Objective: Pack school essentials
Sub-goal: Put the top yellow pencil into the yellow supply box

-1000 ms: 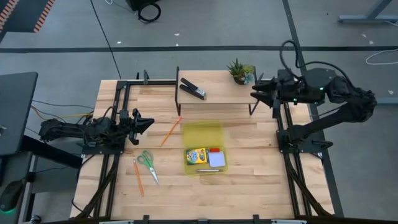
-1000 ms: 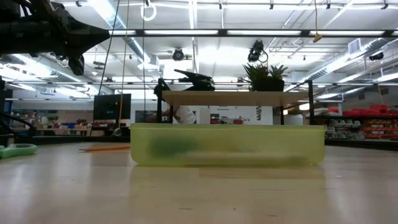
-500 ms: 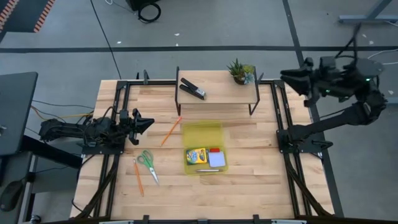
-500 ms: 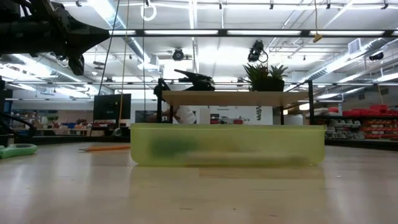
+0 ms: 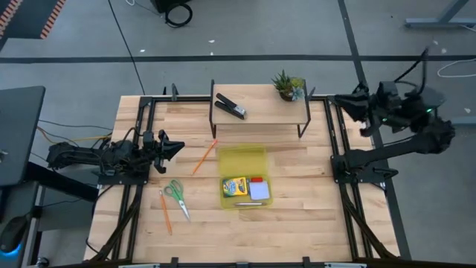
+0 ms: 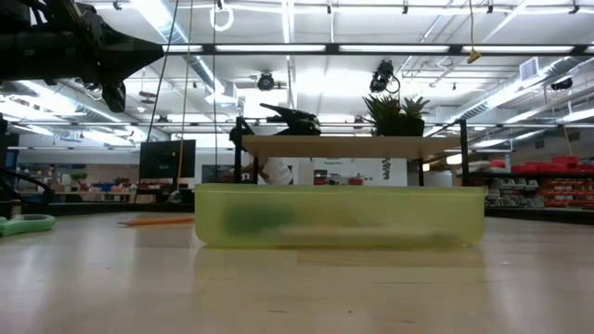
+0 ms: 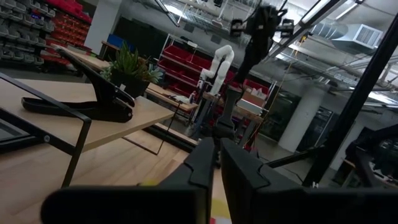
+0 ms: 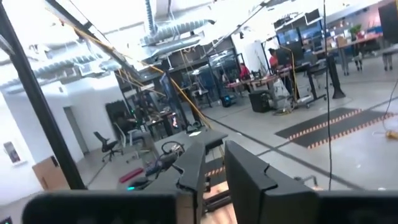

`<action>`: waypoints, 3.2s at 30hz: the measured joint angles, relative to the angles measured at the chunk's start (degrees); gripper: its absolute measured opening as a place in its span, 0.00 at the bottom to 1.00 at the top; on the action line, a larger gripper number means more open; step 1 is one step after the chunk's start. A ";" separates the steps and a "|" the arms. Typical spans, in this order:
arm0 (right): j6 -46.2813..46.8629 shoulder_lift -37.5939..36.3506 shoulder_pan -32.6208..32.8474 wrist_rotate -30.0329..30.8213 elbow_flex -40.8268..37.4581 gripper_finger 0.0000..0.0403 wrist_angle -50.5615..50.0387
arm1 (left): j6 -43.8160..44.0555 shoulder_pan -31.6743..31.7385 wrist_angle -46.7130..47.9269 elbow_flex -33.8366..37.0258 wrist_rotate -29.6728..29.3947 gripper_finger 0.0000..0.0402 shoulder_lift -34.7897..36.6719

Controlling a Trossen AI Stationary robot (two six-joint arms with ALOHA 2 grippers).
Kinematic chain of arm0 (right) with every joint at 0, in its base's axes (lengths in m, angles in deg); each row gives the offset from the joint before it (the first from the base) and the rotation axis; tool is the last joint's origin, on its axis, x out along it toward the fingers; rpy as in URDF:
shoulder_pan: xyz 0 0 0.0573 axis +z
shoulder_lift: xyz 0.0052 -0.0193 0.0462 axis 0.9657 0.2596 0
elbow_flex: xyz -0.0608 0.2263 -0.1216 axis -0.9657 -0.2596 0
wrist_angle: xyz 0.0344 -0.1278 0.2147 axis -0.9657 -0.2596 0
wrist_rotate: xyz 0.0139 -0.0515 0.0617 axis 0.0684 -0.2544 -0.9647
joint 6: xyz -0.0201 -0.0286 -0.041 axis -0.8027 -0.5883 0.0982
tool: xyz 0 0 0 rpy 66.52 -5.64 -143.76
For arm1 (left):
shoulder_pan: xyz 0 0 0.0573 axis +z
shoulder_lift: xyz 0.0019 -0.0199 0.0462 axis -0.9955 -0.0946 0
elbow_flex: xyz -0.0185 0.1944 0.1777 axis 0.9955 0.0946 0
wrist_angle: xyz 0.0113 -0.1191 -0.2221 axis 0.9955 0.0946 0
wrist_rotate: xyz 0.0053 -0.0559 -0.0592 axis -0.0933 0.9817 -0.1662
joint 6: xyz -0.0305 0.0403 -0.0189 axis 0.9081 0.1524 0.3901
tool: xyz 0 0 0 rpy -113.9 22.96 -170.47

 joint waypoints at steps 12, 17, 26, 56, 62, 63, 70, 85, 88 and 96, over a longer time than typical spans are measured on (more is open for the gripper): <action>12.90 -13.17 0.00 0.37 -28.91 0.11 20.66 | 0.07 0.00 -0.01 -0.02 0.00 0.09 -0.02; 17.77 -16.93 0.00 1.00 -37.38 0.10 26.77 | 0.11 0.00 -0.01 0.00 0.00 0.09 -0.02; 23.53 -18.87 0.00 3.05 -46.57 0.10 33.53 | 8.56 0.00 -0.05 0.01 0.00 0.07 -0.01; 25.38 -18.85 0.04 4.14 -62.81 0.10 49.44 | 39.28 -0.02 -0.05 0.00 0.86 0.08 -0.01; 25.12 -18.80 0.04 5.13 -62.79 0.10 45.15 | 44.14 -0.02 -0.05 -0.01 1.66 0.06 0.00; 22.84 -18.78 0.04 5.11 -62.79 0.10 43.83 | 43.67 -0.02 -0.05 0.01 1.66 0.06 0.00; 15.22 -18.76 0.04 5.06 -62.79 0.10 38.01 | 34.61 -0.02 0.06 0.01 0.84 0.08 0.00; 15.40 -18.76 0.04 4.86 -62.77 0.10 37.95 | 16.88 -0.02 4.98 0.01 -7.55 0.18 -0.02; 15.42 -18.76 0.04 4.87 -62.77 0.10 37.95 | 16.99 -0.02 6.12 0.01 -8.20 0.19 -0.02; 15.42 -18.76 0.02 4.87 -62.75 0.10 37.95 | 20.39 -0.02 5.98 0.01 -8.39 0.18 -0.02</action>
